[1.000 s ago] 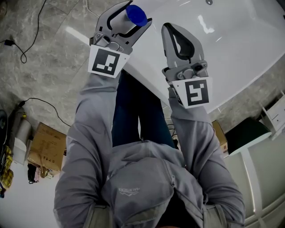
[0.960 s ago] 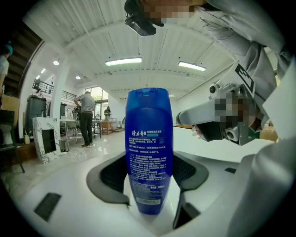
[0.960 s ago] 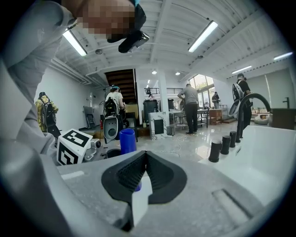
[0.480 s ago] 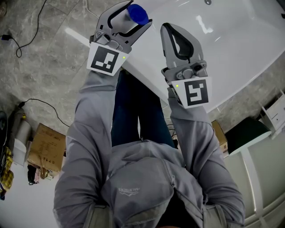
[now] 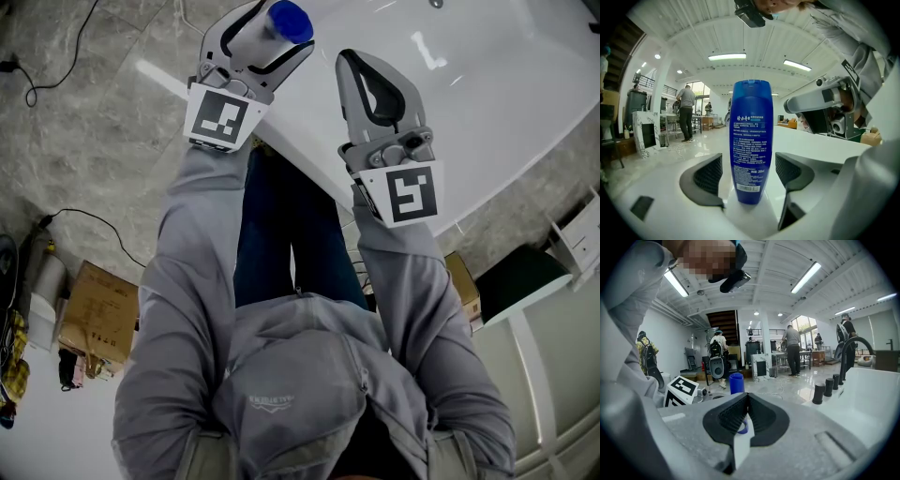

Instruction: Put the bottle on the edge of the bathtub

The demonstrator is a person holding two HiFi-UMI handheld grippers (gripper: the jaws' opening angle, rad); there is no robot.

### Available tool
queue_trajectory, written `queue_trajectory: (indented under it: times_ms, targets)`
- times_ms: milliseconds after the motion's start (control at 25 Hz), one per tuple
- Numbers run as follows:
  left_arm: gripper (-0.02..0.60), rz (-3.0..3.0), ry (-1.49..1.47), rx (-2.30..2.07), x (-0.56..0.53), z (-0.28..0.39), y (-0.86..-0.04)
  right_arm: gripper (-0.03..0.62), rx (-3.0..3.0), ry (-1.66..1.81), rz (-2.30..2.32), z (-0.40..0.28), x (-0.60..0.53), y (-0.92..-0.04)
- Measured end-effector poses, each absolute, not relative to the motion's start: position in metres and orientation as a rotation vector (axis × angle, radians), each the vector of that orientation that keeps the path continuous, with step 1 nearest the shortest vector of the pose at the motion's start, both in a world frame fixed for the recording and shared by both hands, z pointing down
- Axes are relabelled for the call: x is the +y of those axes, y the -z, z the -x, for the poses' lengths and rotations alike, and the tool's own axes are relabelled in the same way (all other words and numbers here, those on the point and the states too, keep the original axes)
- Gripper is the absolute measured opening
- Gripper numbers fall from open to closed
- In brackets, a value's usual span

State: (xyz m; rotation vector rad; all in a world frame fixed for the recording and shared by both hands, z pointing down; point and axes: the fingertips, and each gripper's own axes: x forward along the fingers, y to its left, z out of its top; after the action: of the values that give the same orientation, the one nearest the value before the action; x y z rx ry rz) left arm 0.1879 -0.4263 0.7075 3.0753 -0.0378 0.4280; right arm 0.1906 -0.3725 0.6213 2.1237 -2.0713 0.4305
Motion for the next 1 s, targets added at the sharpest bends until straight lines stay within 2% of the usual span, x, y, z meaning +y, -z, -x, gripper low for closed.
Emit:
queue_trajectory:
  times_ms: [320,520,560,640,680,840,1000]
  targets:
    - [0.334,-2.997,-0.507,-0.07,-0.424,-0.16,-0.716,0.002,-2.075,-0.434,-2.127,-0.188,-0.37,-0.62]
    - [0.331,-2.981,-0.451,-0.168,-0.426,-0.117,-0.674,0.002,-2.09,-0.405,-2.104,-0.149,-0.366,-0.592]
    - [0.307,-2.987,-0.437,-0.195,-0.426,-0.11,-0.663,0.002,-2.091,-0.392,-2.103,-0.144,-0.366,-0.584]
    - [0.122,-3.006,-0.413,-0.246,-0.427,-0.101,-0.637,0.002,-2.091,-0.365,-2.096,-0.138,-0.364,-0.568]
    - [0.068,-3.015,-0.402,-0.264,-0.426,-0.099,-0.623,0.002,-2.097,-0.348,-2.096,-0.135,-0.364,-0.557]
    - [0.021,-3.029,-0.376,-0.313,-0.417,-0.092,-0.564,0.002,-2.127,-0.277,-2.112,-0.124,-0.36,-0.505]
    - [0.006,-3.02,-0.351,-0.374,-0.404,-0.072,-0.503,0.002,-2.103,-0.25,-2.075,-0.111,-0.342,-0.461]
